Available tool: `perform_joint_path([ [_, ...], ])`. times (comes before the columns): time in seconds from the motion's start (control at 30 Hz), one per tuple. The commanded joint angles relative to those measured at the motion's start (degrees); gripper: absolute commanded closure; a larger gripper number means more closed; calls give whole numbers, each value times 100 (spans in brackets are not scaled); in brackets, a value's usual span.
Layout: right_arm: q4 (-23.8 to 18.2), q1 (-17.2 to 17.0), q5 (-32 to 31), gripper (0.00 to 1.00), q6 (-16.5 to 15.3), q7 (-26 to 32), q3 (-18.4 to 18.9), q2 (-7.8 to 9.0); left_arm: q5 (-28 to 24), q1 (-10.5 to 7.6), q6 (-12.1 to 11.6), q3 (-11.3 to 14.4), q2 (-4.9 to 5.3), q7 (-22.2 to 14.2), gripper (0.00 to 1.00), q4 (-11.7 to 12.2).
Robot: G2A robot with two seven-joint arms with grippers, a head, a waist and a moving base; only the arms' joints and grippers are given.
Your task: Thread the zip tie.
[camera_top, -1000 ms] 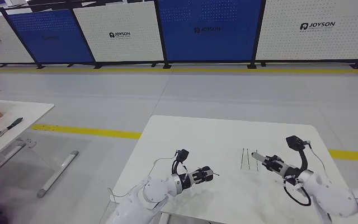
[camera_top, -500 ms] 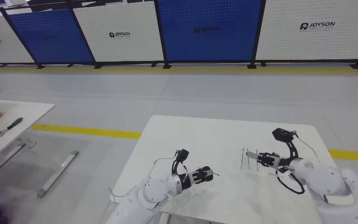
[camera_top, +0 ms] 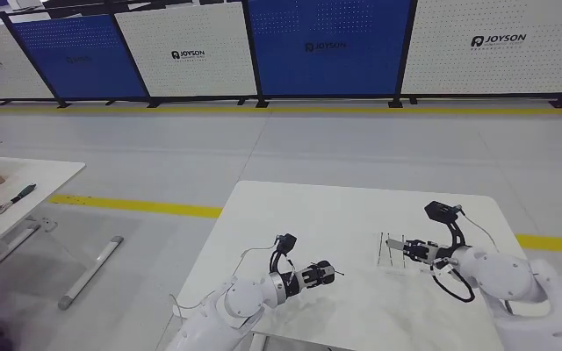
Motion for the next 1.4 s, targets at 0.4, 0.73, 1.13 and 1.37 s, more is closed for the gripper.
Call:
perform_joint_path([
  [0.4,804,1016,-738,0,348,743,-908,-143,0,0,0,0,0,0,100,0],
  [0.73,804,1016,-738,0,348,743,-908,-143,0,0,0,0,0,0,100,0],
  [1.13,804,1016,-738,0,348,743,-908,-143,-152,18,-115,49,17,-262,100,6],
  [1.37,804,1016,-738,0,348,743,-908,-143,-152,18,-115,49,17,-262,100,6],
])
